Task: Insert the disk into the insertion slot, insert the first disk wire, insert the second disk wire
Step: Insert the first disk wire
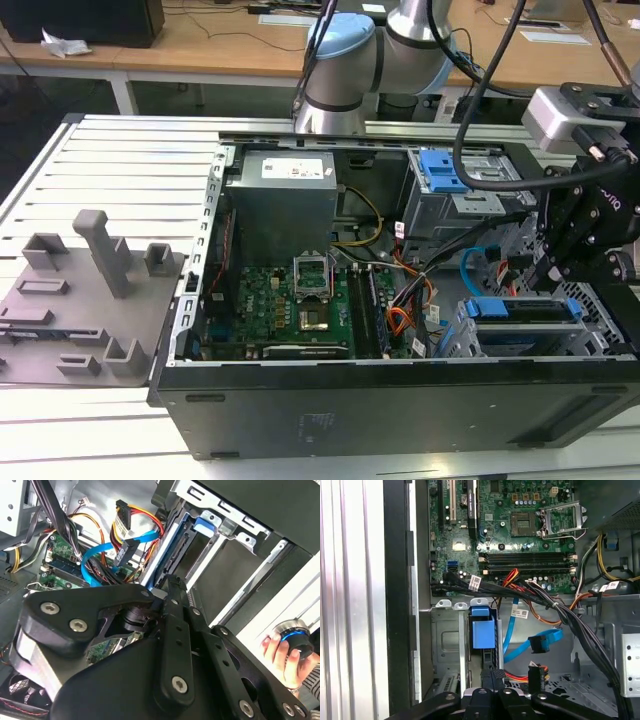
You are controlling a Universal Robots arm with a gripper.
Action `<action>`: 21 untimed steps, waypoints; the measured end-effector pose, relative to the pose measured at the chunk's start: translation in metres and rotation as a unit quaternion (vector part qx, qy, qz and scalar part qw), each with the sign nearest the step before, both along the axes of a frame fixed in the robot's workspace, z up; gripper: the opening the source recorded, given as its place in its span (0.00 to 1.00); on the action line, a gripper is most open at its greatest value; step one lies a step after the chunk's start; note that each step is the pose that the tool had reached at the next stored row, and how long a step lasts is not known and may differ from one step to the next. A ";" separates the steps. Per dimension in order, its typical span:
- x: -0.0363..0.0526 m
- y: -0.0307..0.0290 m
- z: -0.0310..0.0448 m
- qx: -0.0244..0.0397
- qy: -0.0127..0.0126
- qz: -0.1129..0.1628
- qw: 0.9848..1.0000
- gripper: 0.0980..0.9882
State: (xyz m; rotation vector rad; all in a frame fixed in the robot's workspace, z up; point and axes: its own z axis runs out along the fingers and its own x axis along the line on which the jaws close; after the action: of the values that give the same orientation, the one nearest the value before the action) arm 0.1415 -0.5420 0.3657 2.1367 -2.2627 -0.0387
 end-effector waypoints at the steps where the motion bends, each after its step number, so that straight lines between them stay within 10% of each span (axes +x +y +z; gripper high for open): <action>1: 0.0000 0.0000 0.0000 0.000 0.000 0.000 1.000 0.01; 8: 0.0000 0.0001 0.0002 0.000 0.000 0.000 1.000 0.02; 11: 0.0000 0.0002 0.0002 0.000 0.000 0.000 1.000 0.30; 14: 0.0000 0.0019 0.0002 0.000 0.000 0.000 1.000 0.30; 21: 0.0000 0.0292 0.0002 -0.002 0.000 0.000 1.000 0.30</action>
State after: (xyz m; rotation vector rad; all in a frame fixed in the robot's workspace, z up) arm 0.1415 -0.5127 0.3660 2.1346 -2.2606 -0.0336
